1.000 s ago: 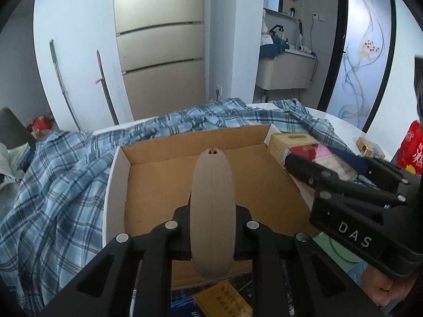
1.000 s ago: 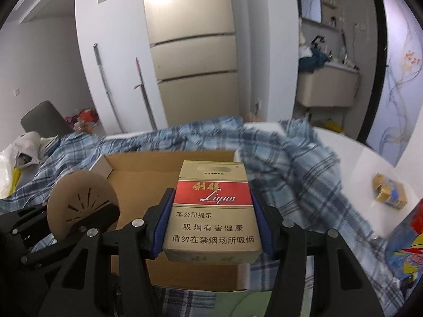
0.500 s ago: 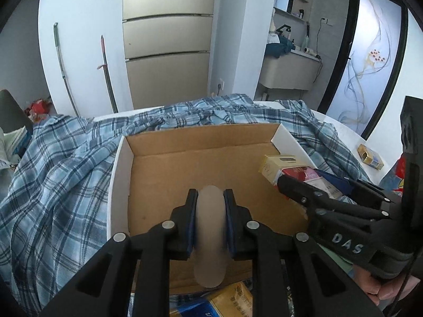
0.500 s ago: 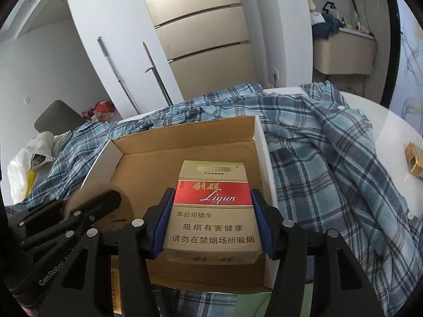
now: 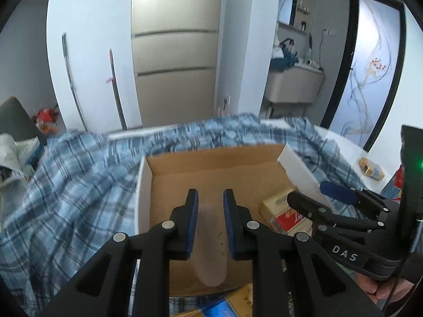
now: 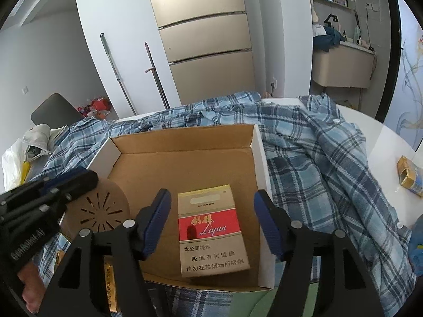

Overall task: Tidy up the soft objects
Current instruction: 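Carry the disc and Liqun pack into the box and open both tools, then withdraw both tools from the box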

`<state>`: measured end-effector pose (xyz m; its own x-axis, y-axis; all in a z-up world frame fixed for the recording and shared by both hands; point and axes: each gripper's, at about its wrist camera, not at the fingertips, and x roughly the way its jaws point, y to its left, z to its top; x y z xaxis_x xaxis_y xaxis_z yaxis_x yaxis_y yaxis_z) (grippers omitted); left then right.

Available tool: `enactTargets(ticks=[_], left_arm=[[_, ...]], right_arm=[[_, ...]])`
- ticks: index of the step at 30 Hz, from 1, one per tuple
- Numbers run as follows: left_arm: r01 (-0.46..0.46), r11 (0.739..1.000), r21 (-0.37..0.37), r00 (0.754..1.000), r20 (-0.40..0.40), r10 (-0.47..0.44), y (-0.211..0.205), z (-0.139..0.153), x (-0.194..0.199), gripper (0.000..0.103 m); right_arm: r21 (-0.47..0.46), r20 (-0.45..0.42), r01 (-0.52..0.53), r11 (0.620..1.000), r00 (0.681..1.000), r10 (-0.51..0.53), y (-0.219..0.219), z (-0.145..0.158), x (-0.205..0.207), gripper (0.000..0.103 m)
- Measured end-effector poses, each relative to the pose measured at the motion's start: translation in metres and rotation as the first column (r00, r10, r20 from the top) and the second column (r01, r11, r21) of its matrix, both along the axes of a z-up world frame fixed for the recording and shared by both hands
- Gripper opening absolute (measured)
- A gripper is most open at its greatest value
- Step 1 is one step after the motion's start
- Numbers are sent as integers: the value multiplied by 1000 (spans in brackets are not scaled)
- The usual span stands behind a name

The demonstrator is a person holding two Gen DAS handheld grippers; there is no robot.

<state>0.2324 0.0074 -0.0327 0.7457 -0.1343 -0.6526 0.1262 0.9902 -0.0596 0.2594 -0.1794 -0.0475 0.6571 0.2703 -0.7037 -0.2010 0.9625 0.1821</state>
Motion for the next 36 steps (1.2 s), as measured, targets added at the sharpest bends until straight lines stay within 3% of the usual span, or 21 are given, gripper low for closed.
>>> enactTargets(ticks=[3, 7, 10, 14, 17, 23, 28, 29, 30, 36], left_arm=[[-6, 1000, 28, 999, 54, 4, -1, 14, -9, 31], [9, 1000, 28, 991, 136, -12, -2, 39, -25, 55], [12, 999, 34, 980, 199, -18, -4, 63, -40, 63], [-14, 1000, -6, 953, 302, 15, 2, 90, -71, 85], [-42, 998, -53, 927, 371, 59, 8, 105, -95, 87], [-53, 997, -54, 905, 420, 71, 10, 118, -133, 91], [-47, 998, -50, 892, 448, 64, 8, 117, -170, 95], [-37, 998, -46, 890, 453, 54, 6, 116, -177, 100], [-29, 999, -39, 889, 457, 44, 5, 114, -183, 103], [-4, 1000, -24, 900, 435, 14, 9, 94, -194, 103]], right_arm=[[-3, 29, 3, 1000, 1000, -3, -3, 8, -4, 64], [26, 91, 30, 999, 995, -32, -15, 30, -18, 64], [40, 142, 44, 998, 989, -49, -25, 55, -28, 64], [39, 227, 46, 998, 972, -54, -35, 90, -47, 64], [28, 277, 38, 999, 960, -44, -39, 108, -63, 66], [0, 344, 28, 1000, 939, -26, -49, 122, -91, 72], [-11, 350, 45, 999, 936, -39, -57, 115, -111, 86], [-27, 351, 57, 998, 935, -44, -58, 112, -115, 91], [-51, 344, 69, 996, 938, -47, -58, 109, -117, 96], [-70, 232, 79, 994, 971, -60, -65, 88, -126, 96]])
